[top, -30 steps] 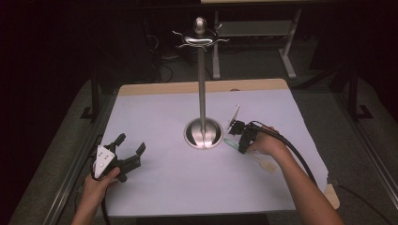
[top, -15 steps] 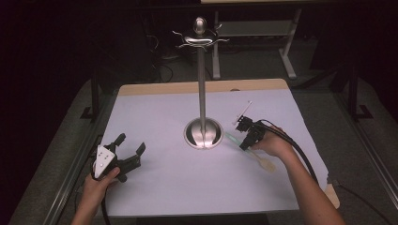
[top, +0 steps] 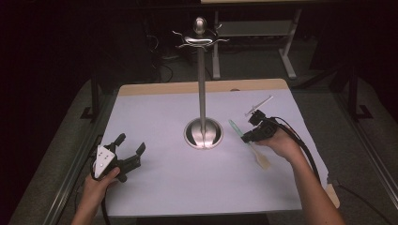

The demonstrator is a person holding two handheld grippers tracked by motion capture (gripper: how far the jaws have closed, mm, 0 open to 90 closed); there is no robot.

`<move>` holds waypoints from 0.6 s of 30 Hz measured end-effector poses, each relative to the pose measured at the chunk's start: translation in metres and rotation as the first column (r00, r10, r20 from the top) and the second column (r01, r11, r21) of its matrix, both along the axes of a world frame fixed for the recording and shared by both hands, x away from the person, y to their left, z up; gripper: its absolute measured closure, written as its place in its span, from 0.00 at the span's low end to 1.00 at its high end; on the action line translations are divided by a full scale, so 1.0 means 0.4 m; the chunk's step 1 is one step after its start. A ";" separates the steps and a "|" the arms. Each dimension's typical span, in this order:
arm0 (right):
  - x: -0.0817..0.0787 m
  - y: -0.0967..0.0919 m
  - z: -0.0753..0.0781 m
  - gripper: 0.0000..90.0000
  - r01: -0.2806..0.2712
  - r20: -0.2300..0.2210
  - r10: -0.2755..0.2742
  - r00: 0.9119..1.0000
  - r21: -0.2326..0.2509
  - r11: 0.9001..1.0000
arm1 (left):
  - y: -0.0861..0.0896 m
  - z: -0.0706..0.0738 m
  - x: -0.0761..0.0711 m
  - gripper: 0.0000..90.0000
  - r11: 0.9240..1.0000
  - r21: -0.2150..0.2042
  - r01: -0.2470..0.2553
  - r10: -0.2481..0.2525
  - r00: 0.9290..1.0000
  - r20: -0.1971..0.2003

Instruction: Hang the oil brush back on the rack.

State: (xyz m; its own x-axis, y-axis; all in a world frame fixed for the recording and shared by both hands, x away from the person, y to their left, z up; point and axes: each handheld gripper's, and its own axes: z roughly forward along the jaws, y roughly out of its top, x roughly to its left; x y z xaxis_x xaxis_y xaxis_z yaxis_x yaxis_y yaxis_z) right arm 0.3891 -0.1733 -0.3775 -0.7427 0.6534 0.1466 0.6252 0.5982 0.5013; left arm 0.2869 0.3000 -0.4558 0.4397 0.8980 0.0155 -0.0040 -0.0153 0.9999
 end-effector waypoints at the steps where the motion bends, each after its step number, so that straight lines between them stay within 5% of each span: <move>1: -0.001 -0.002 0.002 0.88 0.001 0.006 -0.001 1.000 0.013 1.000 | 0.000 0.000 0.000 0.16 1.000 0.000 0.000 0.000 1.000 0.000; 8: -0.016 -0.016 0.021 0.88 0.012 0.074 -0.019 0.997 0.102 0.995 | 0.000 0.000 0.000 0.16 1.000 0.003 0.000 0.000 1.000 0.000; 18: -0.035 -0.039 0.045 0.89 0.011 0.130 -0.041 0.991 0.226 0.974 | 0.000 0.000 0.000 0.16 1.000 0.001 0.000 0.000 1.000 0.000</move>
